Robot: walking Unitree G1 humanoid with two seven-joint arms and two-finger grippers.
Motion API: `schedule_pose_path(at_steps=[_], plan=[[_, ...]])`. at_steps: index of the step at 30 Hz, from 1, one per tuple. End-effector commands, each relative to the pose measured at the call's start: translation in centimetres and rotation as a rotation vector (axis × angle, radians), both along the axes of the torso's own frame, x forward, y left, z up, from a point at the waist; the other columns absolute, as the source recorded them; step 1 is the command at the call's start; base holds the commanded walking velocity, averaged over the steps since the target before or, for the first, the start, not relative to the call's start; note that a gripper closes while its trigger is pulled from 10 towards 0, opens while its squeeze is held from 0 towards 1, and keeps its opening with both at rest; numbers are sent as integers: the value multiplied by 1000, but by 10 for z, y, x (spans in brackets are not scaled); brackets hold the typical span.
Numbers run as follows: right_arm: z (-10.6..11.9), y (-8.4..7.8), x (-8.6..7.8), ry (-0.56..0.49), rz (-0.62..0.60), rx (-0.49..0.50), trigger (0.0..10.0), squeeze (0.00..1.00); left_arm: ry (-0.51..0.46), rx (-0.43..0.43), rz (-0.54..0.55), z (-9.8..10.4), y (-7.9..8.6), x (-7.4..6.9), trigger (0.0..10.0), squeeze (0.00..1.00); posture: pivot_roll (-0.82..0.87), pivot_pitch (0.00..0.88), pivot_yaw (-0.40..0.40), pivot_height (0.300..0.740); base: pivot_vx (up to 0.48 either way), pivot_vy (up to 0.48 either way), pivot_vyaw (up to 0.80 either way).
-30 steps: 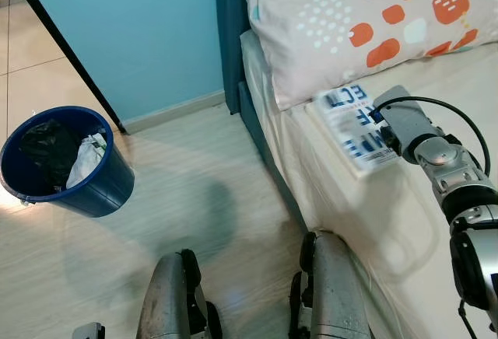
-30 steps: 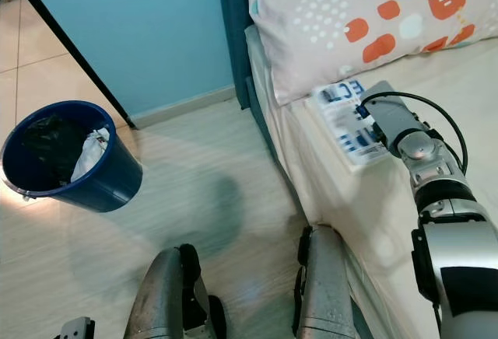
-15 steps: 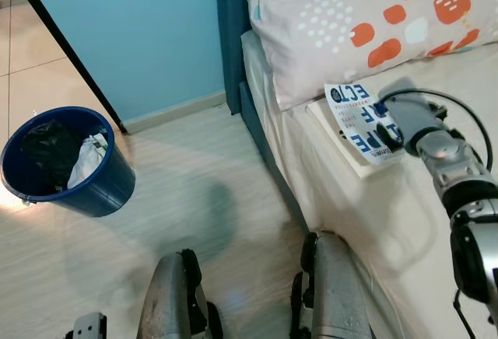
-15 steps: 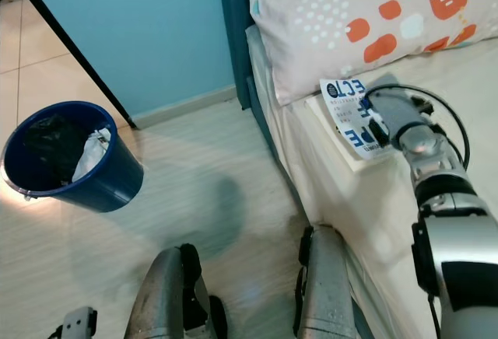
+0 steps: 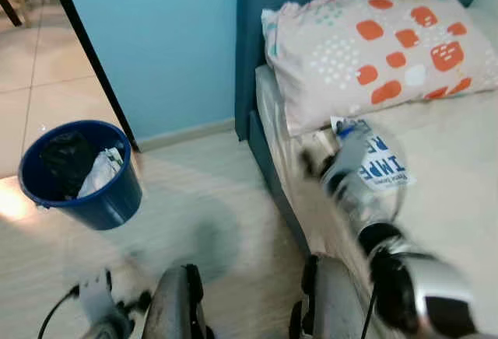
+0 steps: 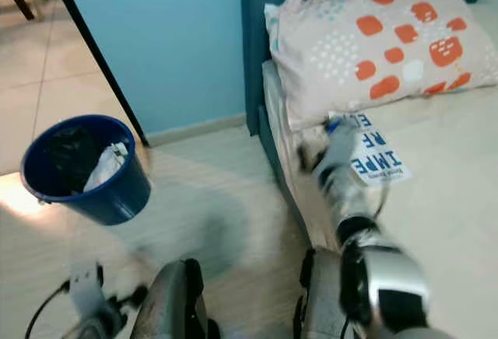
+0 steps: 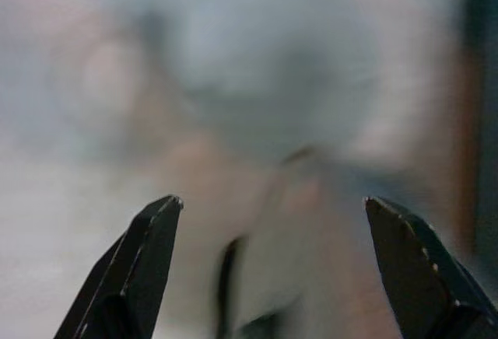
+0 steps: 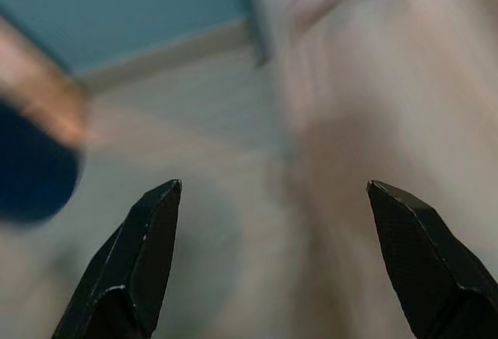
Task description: Clean up the room
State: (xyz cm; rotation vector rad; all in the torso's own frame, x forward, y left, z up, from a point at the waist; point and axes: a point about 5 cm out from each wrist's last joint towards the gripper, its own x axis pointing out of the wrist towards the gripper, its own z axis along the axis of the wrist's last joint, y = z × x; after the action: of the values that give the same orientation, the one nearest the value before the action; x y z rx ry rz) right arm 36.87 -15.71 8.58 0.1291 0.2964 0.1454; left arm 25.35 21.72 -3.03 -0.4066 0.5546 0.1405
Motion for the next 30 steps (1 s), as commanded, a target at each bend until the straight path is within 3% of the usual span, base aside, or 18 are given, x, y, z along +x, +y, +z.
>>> schedule_pose_path(at_steps=[1,4,12,14,17,18,21,27,30], plan=[[-2,-5,-3,-18,7,-25,10000,0,50,4,20,-8,-2,-9,10000,0,-36,89,-37,580,0,0,0],[-41,2,-29,81,64,-88,10000,0,52,66,64,1,13,0,10000,0,-59,63,-31,595,0,0,0],[-61,2,-45,129,80,-106,10000,0,47,79,53,5,12,6,10000,0,-79,49,-18,610,-360,0,0],[-70,0,-54,160,92,-173,10000,0,54,89,0,1,-1,6,10000,0,-93,39,-5,620,0,0,0],[-75,-2,-58,183,88,-199,10000,0,70,89,-22,-2,-8,4,10000,0,-94,37,-3,625,0,0,0],[-89,-6,-70,248,95,-277,10000,0,122,92,-45,-11,-17,-5,10000,0,-92,29,-5,635,0,0,0],[-98,-8,-79,293,113,-321,10000,0,170,88,-40,-19,-21,-15,10000,0,-91,27,-8,645,0,0,0],[-115,-16,-99,378,65,-255,10000,0,258,71,-7,-38,-27,-42,10000,0,-92,16,-50,675,0,0,0],[-115,-17,-99,380,69,-259,10000,0,276,77,-5,-41,-27,-47,10000,0,-91,14,-57,685,0,0,0]])
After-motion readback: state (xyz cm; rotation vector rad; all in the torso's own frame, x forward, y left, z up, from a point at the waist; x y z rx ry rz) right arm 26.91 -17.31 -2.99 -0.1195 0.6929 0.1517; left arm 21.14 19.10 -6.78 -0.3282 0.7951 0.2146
